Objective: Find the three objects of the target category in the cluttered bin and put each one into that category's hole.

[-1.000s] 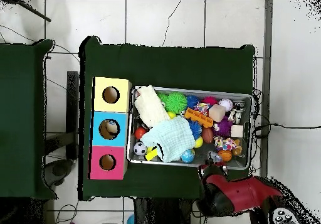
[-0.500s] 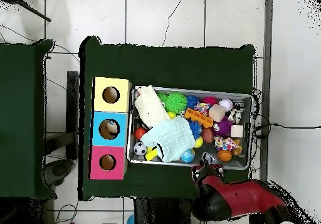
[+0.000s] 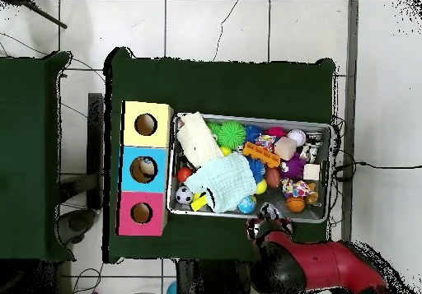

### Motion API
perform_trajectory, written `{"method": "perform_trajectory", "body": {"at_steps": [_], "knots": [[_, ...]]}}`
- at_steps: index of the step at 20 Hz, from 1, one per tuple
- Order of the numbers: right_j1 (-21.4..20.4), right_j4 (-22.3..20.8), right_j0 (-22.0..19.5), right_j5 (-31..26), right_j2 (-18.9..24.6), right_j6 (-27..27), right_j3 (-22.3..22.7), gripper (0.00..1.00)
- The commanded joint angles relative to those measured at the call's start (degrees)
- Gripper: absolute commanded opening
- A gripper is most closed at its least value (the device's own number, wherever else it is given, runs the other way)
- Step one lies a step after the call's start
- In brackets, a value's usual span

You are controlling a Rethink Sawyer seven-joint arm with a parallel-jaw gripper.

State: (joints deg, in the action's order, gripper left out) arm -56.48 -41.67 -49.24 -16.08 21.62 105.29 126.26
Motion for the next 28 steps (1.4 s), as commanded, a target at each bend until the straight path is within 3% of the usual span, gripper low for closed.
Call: {"method": "perform_trajectory", "body": {"at_steps": [1, 4, 12, 28], "knots": [[-6.61, 6.36, -1.93, -8.73, 11.82, -10.91, 4.57, 0.00], [-6.70, 5.61, 0.08, -8.21, 11.05, -7.52, 4.58, 0.00], [-9.95, 9.75, 6.29, -8.59, 10.04, -0.63, 7.03, 0.00], [-10.46, 13.45, 20.30, -7.01, 1.58, 8.17, 7.06, 0.00]]}}
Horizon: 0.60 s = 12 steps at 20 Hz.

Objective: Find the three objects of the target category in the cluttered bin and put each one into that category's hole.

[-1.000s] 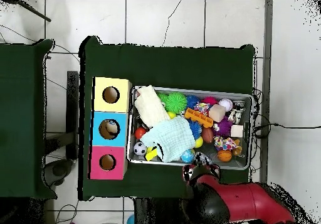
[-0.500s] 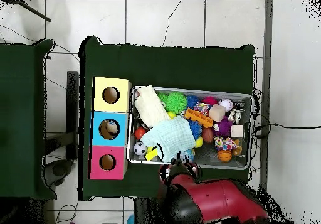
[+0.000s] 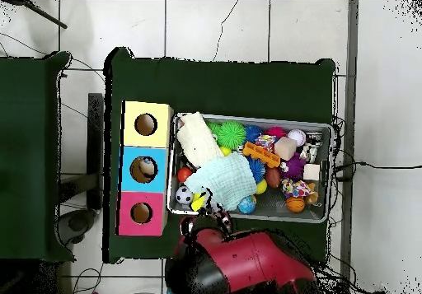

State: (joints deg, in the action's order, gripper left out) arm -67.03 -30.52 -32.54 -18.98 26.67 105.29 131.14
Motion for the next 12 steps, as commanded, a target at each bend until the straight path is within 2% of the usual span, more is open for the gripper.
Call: {"method": "perform_trajectory", "body": {"at_steps": [1, 6, 12], "knots": [[0.22, 2.48, 4.37, -3.88, -3.91, 8.60, 2.13, 0.00], [0.46, 3.93, 8.25, -3.25, -6.22, 10.75, 1.98, 0.00], [2.83, 4.58, 14.68, -1.43, -10.88, 14.01, 0.32, 0.00]]}}
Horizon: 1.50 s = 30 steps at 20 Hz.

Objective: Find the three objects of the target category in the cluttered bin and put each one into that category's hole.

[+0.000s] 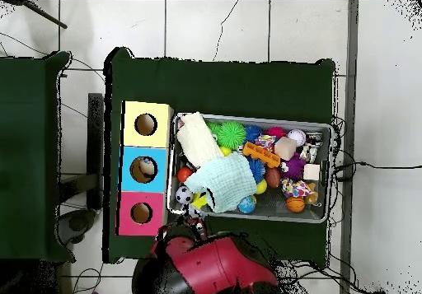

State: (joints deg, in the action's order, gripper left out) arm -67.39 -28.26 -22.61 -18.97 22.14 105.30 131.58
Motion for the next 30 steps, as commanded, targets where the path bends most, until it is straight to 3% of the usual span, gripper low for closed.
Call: {"method": "perform_trajectory", "body": {"at_steps": [1, 12, 18, 30], "knots": [[3.77, 2.39, 5.91, -0.95, -7.29, 14.57, -0.46, 0.00], [12.19, 5.90, 19.89, 6.64, -18.59, 18.98, -4.80, 0.00], [15.59, 8.61, 23.14, 10.12, -21.95, 17.96, -5.95, 0.00], [10.99, 15.71, 26.28, 3.86, -23.19, 15.08, -5.25, 0.00]]}}
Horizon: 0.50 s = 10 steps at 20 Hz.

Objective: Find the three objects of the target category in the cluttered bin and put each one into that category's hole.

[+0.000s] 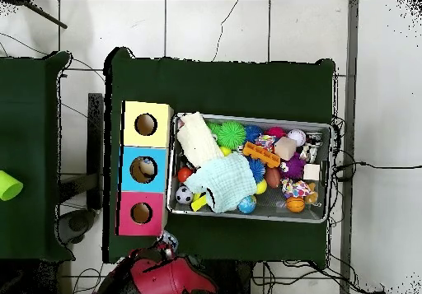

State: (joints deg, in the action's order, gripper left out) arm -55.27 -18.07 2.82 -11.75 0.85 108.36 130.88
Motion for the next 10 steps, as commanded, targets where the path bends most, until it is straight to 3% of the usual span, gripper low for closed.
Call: {"method": "perform_trajectory", "body": {"at_steps": [1, 10], "knots": [[-1.93, 6.02, 1.10, -4.46, -2.04, 11.69, -4.47, 0.00], [-3.72, 10.40, 2.94, -8.02, -2.31, 10.67, -5.37, 0.00]]}}
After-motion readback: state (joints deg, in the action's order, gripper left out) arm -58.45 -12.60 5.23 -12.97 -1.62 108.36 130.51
